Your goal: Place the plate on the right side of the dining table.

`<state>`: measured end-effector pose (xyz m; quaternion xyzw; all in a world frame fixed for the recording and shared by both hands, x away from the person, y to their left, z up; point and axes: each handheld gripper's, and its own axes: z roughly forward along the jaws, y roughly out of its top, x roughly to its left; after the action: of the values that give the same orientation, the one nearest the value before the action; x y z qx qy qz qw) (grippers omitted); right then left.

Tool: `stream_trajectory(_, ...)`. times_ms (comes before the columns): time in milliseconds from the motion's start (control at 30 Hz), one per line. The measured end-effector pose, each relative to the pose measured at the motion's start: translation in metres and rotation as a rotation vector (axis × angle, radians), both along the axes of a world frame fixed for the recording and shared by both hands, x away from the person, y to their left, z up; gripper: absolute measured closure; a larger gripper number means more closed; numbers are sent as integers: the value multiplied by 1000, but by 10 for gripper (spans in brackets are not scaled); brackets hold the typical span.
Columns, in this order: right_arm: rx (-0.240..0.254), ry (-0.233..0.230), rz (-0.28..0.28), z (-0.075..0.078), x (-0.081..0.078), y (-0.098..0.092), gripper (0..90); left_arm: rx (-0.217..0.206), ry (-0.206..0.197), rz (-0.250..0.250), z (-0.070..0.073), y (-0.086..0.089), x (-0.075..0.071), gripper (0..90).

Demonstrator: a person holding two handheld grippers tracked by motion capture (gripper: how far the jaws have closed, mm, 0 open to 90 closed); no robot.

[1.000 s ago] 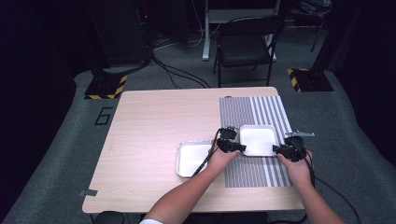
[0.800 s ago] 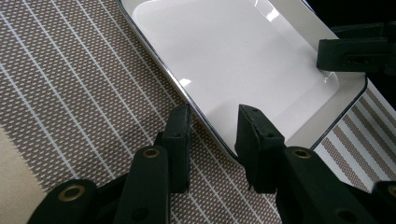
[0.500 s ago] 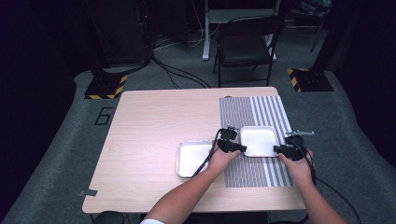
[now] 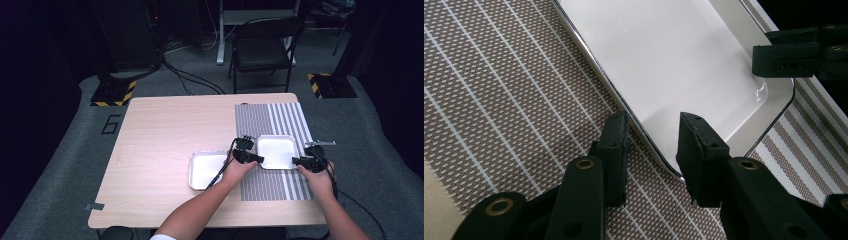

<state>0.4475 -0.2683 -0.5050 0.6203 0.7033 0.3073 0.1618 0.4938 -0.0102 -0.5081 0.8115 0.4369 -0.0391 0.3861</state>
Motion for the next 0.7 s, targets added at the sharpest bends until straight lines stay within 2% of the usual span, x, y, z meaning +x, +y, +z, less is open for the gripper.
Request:
stream_trajectory(133,8,-4,-2,0,-1,0,660,1,-4,-5,0,-1,-1,641)
stream_trajectory(167,9,-9,-1,0,-1,-1,658,-6,-2,10,0,-2,-2,637)
stream_trajectory(267,5,-17,6,0,-1,-2,657,-4,0,-3,0,-1,-1,637)
stream_trajectory(433,5,-28,1,1,-2,-2,649,-13,7,12,1,0,-2,633)
stream_trajectory(700,26,-46,9,6,-5,-6,609,-18,-19,11,6,4,-3,594)
